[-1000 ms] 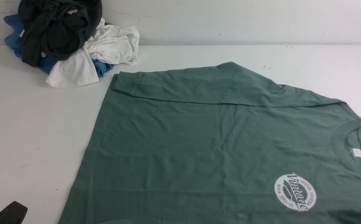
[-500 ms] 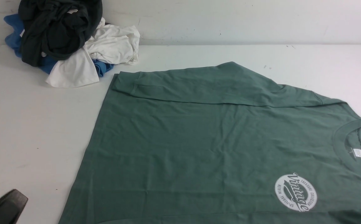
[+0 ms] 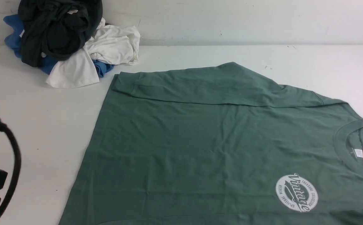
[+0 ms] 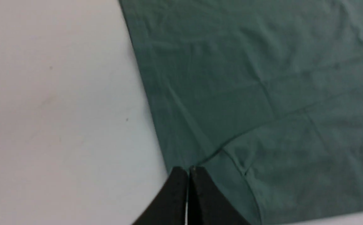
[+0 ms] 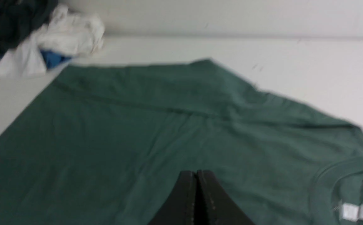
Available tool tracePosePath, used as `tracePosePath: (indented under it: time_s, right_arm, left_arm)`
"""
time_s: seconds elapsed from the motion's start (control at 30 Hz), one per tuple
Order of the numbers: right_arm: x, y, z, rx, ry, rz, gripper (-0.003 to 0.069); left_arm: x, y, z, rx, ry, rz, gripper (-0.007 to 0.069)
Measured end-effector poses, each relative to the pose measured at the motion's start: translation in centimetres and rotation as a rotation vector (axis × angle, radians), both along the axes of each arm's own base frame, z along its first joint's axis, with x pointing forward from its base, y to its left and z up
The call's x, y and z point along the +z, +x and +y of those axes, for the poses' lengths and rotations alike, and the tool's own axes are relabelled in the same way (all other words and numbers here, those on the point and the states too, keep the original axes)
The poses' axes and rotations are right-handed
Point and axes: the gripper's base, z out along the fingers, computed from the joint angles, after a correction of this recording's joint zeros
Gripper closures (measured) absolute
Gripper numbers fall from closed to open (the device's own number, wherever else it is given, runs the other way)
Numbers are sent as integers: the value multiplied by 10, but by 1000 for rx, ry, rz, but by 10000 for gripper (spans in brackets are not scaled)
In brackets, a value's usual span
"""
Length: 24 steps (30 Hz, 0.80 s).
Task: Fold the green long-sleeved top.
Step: Use the left arm to clamp the cuff closest to it
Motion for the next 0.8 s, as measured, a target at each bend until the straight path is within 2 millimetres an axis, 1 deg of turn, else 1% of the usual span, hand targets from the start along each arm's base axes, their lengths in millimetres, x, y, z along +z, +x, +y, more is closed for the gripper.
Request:
tracePosePath:
  time_s: [0.07, 0.1, 0.13, 0.17, 0.2, 0.27, 0.3, 0.37, 0.4, 0.47, 0.5, 0.53, 0.57, 0.6, 0.67, 0.7, 0.73, 0.77, 0.8]
  right_arm:
    - [-7, 11, 10, 97, -35, 149, 676]
    - [-11, 15, 19, 169, -63, 243, 676]
    - [-13, 15, 20, 185, -71, 270, 676]
    - [-25, 19, 30, 270, -114, 397, 676]
    - [-26, 18, 31, 279, -119, 405, 676]
    - [-35, 17, 40, 356, -161, 495, 676]
    - [-36, 16, 43, 379, -174, 509, 676]
    - [-37, 14, 48, 410, -187, 520, 676]
    - [-37, 13, 49, 415, -189, 519, 676]
    - [-37, 14, 49, 417, -190, 512, 676]
    - [-37, 14, 49, 417, -190, 511, 676]
    - [-36, 15, 49, 413, -189, 503, 676]
    - [-36, 15, 49, 412, -190, 500, 676]
    - [-36, 15, 49, 411, -190, 494, 676]
    - [-36, 16, 49, 410, -189, 490, 676]
    - [-36, 16, 49, 411, -191, 489, 676]
    - [-36, 16, 49, 411, -191, 489, 676]
    - [-36, 16, 49, 411, -191, 488, 676]
    - [-36, 16, 49, 411, -192, 486, 676]
  left_arm:
    - [-7, 11, -5, -53, 26, 81, 628]
    - [-13, 16, -9, -86, 44, 127, 620]
    - [-15, 18, -11, -100, 47, 142, 616]
    - [-29, 27, -20, -164, 71, 225, 587]
    - [-30, 27, -21, -171, 72, 233, 582]
    - [-47, 37, -33, -247, 112, 325, 523]
    - [-55, 42, -39, -277, 129, 361, 496]
    - [-71, 54, -49, -318, 185, 417, 398]
    - [-77, 58, -52, -328, 201, 440, 372]
    - [-93, 70, -58, -325, 247, 478, 281]
    - [-95, 72, -58, -324, 251, 482, 274]
    - [-110, 82, -61, -305, 279, 523, 223]
    - [-112, 83, -61, -298, 284, 524, 212]
    - [-122, 89, -62, -279, 301, 550, 188]
    - [-139, 98, -62, -260, 335, 601, 169]
    - [-146, 101, -62, -255, 349, 623, 167]
    - [-149, 102, -62, -253, 353, 632, 167]
    - [-159, 105, -63, -250, 368, 661, 168]
    - [-165, 107, -64, -250, 371, 675, 171]
